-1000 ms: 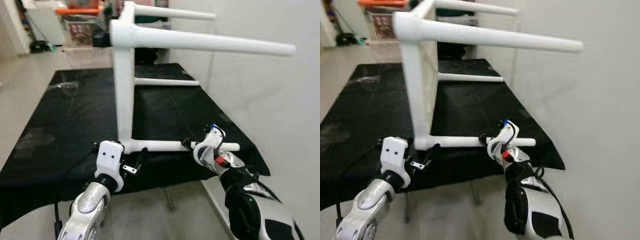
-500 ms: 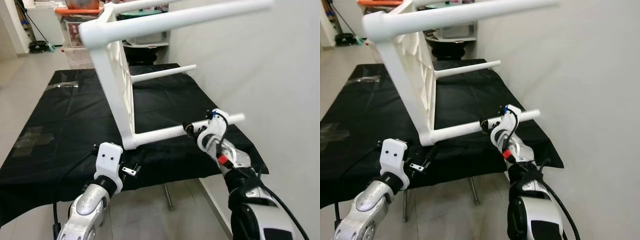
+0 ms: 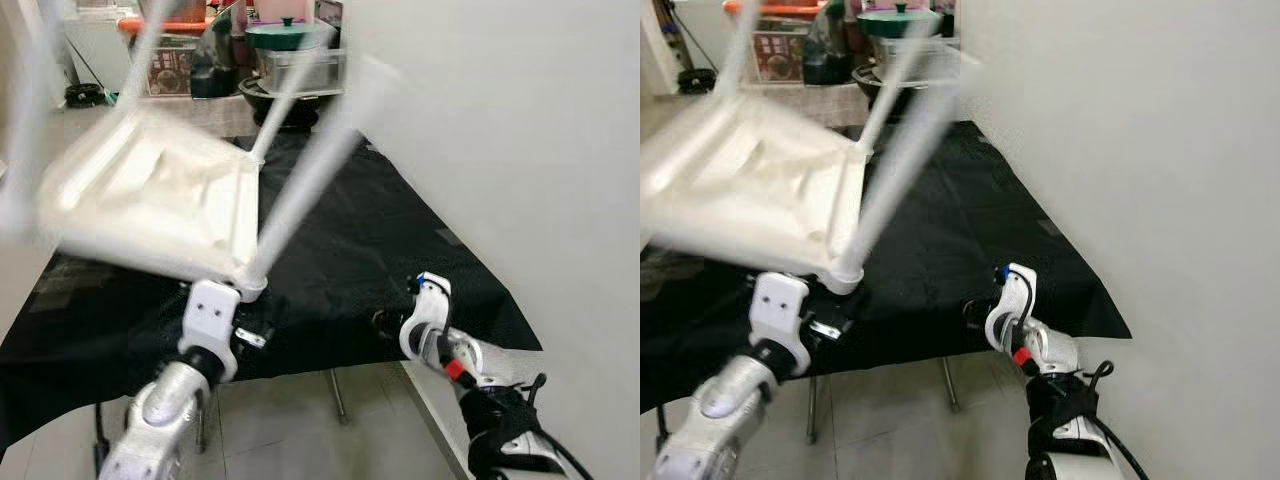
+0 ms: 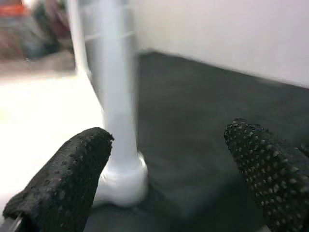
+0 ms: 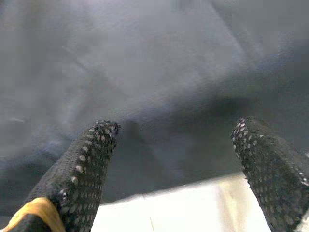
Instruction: Building children table
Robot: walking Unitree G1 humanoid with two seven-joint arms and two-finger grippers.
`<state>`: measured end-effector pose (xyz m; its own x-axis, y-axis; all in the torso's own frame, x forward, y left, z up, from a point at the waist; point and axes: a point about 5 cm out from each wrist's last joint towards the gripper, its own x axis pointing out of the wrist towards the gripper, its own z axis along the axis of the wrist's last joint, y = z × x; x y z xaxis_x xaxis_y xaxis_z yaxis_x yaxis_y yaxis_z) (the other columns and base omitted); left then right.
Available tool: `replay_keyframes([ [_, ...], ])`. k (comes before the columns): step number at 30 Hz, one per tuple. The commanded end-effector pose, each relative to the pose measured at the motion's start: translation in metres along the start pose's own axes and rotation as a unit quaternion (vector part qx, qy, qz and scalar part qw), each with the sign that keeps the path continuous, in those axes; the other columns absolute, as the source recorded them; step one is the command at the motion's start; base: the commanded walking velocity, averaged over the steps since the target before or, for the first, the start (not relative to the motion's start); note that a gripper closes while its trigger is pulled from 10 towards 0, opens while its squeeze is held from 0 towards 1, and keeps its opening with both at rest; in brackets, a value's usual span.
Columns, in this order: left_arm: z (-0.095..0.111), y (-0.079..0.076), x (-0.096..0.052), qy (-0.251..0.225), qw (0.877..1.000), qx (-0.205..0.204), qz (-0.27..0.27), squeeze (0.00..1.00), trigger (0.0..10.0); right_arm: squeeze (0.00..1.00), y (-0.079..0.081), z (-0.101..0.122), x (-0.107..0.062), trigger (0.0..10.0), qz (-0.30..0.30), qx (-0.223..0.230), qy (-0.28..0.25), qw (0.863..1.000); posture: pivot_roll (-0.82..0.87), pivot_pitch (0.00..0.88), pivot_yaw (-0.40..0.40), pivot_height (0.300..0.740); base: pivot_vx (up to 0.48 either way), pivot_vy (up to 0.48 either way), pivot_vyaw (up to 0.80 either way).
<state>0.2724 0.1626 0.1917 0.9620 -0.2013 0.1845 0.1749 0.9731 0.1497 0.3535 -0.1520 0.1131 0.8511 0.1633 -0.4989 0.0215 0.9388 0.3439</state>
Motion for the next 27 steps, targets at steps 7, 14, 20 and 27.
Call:
replay_keyframes([
  [7,-0.004,0.028,-0.009,0.014,0.999,0.014,0.049,0.0,10.0,1.0,0.016,0.015,-0.011,10.0,0.037,-0.049,-0.043,0.997,0.08,0.0,-0.059,0.74,0.0,0.0,0.0],
  [14,-0.007,0.019,-0.012,0.02,0.999,0.001,0.044,0.0,10.0,1.0,0.014,0.013,-0.016,10.0,0.025,-0.058,-0.05,0.997,0.08,0.0,-0.06,0.74,0.0,0.0,0.0],
  [20,-0.008,0.017,-0.01,0.022,0.999,-0.004,0.039,0.0,10.0,1.0,0.015,0.02,-0.024,10.0,0.044,-0.064,-0.091,0.993,0.08,0.0,-0.054,0.74,0.0,0.0,0.0],
  [27,-0.012,0.012,-0.014,0.028,0.998,-0.023,0.051,0.0,10.0,0.0,0.044,0.036,-0.051,10.0,0.157,-0.098,-0.192,0.964,0.08,0.0,-0.051,0.74,0.0,0.0,0.0],
])
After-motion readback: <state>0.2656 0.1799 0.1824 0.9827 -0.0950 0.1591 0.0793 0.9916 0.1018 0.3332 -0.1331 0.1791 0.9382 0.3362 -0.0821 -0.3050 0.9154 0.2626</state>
